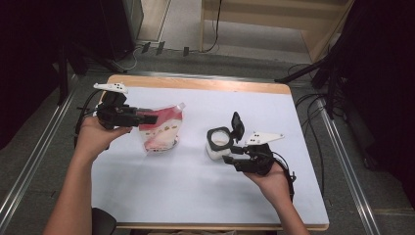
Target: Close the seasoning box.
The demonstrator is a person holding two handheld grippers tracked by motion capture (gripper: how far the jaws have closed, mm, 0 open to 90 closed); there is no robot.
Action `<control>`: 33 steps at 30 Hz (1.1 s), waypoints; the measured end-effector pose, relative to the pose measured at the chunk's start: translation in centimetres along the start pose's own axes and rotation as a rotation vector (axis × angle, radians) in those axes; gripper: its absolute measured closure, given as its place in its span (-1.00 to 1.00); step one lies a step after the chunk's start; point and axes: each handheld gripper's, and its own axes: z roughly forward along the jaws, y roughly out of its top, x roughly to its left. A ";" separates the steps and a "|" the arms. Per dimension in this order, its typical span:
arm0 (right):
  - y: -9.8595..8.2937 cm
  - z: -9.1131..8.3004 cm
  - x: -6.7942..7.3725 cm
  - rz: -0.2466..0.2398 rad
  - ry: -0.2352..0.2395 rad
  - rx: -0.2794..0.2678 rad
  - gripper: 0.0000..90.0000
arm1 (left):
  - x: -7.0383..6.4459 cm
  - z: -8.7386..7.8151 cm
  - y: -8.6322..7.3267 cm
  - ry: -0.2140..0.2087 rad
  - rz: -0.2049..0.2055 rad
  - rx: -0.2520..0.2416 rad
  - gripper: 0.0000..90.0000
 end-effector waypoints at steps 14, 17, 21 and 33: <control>-0.2 -1.9 -1.8 0.041 -0.024 0.025 0.87 | 0.4 -2.6 -1.0 0.003 -0.033 -0.004 0.16; -0.2 -2.0 -2.1 0.050 -0.040 0.017 0.96 | 0.6 -3.0 -1.2 0.004 -0.046 0.008 0.15; 0.0 -2.1 -2.7 0.073 -0.045 0.004 1.00 | 0.8 -3.5 -1.6 0.007 -0.067 -0.003 0.13; 0.3 -1.6 -4.9 0.144 -0.108 -0.013 1.00 | 1.5 -4.7 -2.9 0.042 -0.101 -0.014 0.08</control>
